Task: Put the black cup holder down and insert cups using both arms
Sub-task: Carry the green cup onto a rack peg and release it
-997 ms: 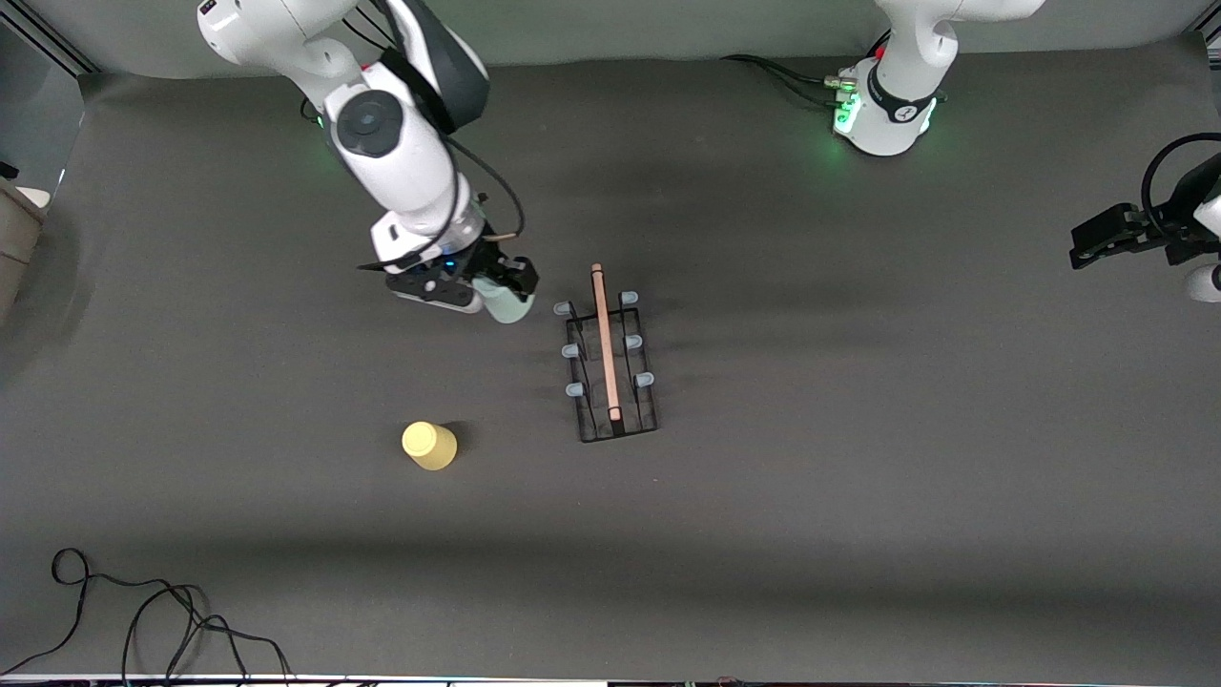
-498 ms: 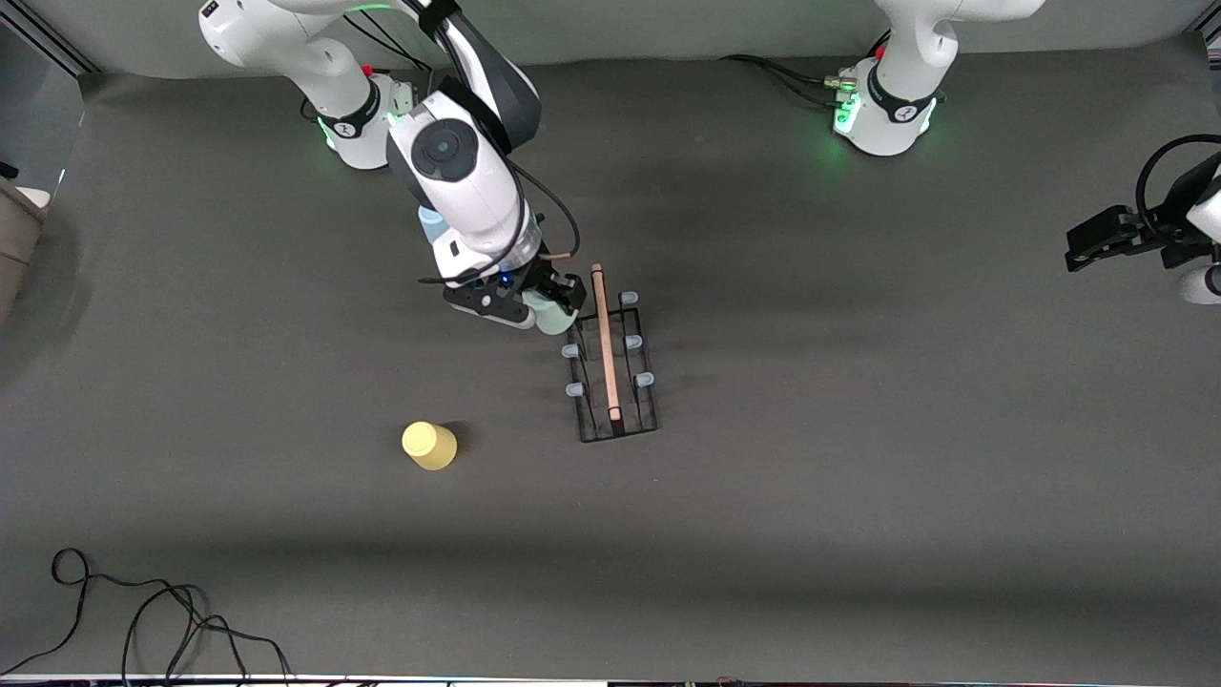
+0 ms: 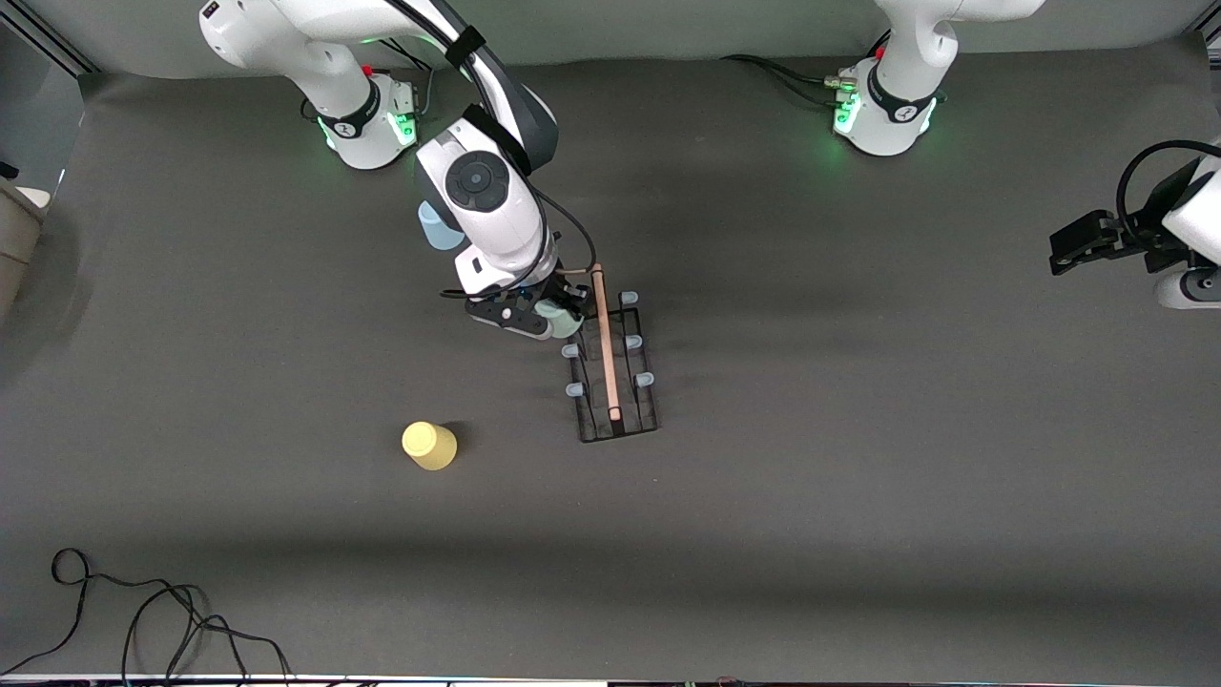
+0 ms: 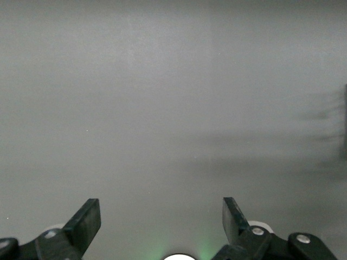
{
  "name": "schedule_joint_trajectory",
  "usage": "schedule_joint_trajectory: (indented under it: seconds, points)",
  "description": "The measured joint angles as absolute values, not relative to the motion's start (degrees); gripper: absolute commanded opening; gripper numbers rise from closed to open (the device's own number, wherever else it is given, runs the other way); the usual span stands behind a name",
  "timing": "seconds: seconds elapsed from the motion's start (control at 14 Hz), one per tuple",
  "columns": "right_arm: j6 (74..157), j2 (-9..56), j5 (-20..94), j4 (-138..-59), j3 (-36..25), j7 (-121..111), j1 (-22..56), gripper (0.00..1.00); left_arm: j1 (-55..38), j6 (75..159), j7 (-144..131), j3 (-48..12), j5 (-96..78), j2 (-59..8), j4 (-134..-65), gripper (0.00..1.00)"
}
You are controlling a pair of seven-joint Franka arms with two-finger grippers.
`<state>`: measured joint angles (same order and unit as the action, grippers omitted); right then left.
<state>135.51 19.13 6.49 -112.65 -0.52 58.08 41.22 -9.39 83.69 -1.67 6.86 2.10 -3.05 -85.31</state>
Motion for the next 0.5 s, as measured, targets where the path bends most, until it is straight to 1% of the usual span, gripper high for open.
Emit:
schedule_joint_trajectory:
  seconds: [0.36,0.5]
  points:
    - [136.2,19.4,6.4,-111.2,-1.1,58.2,41.2,1.0,-9.4,83.7,-1.7,6.9,2.1,-3.1,-85.3,1.0]
    - [135.9,19.1,6.1,-110.0,-2.3,57.5,41.2,1.0,-9.3,83.7,-1.7,6.9,1.9,-3.0,-85.3,1.0]
